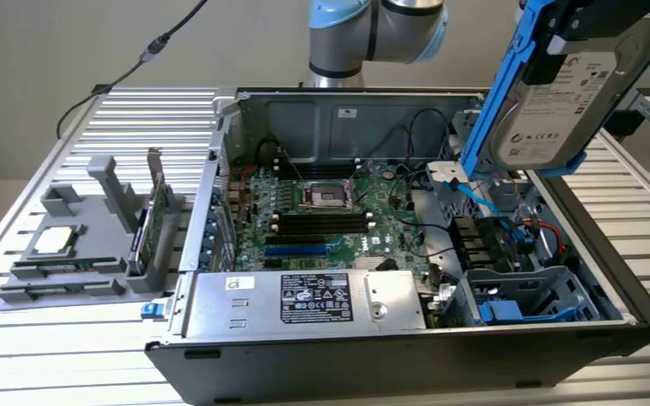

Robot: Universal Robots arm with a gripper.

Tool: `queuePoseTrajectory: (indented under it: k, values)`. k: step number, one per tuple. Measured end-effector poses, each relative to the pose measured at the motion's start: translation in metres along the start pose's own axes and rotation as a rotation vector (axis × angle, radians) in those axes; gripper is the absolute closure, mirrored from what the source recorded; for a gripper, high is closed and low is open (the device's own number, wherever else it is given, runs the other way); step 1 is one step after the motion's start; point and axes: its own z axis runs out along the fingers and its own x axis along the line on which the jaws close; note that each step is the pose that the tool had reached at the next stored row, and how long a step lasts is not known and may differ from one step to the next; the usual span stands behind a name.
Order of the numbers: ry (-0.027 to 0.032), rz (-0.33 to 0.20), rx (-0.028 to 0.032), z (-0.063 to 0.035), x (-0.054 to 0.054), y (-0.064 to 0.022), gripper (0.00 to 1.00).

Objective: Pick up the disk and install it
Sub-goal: 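Pick up the disk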

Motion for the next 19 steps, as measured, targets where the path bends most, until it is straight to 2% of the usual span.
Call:
queuePoseTrajectory:
  k: [6, 15, 19]
  values:
    - [0.0041, 0.003, 0.0004, 0.0008, 0.008, 0.0000, 0.67]
    - [0.0064, 0.035, 0.0030, 0.0029, 0.016, 0.0005, 0.67]
    - [0.0085, 0.038, 0.0029, 0.0033, 0.019, -0.0026, 0.67]
